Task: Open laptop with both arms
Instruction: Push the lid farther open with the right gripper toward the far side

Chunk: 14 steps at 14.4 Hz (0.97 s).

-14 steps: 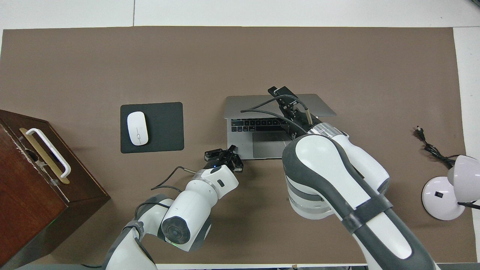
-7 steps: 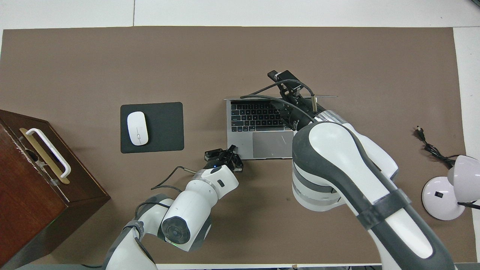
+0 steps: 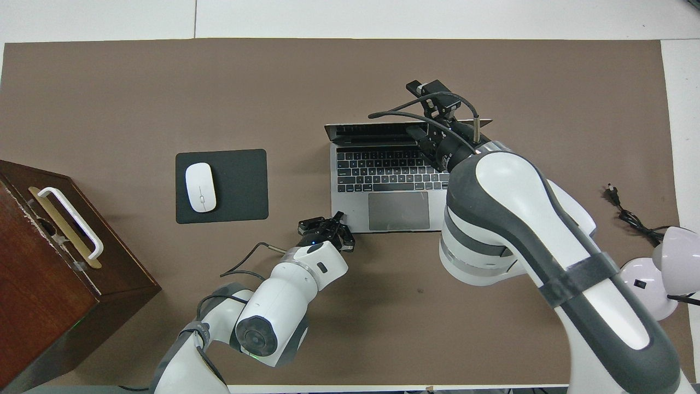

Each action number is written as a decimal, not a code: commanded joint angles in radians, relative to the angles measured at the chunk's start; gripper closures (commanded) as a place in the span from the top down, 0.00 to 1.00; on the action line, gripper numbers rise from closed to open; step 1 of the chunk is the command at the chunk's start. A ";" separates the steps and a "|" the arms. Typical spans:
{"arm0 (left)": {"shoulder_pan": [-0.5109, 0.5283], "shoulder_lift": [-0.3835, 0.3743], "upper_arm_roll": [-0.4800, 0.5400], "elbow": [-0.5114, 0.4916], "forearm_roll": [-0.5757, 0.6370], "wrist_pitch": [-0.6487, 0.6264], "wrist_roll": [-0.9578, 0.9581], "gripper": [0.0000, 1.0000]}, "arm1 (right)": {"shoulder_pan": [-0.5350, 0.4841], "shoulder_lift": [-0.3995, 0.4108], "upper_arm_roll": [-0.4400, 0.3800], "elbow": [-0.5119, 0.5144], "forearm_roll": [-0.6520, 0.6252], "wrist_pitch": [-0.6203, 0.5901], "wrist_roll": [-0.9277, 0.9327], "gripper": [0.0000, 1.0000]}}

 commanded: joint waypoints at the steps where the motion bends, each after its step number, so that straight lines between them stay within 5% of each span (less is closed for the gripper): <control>1: 0.016 0.060 0.002 0.017 0.018 0.009 0.008 0.00 | -0.027 0.032 0.003 0.029 0.020 -0.029 -0.053 1.00; 14: 0.016 0.060 0.003 0.017 0.022 0.009 0.008 0.00 | -0.091 0.061 0.003 0.096 0.011 -0.094 -0.050 1.00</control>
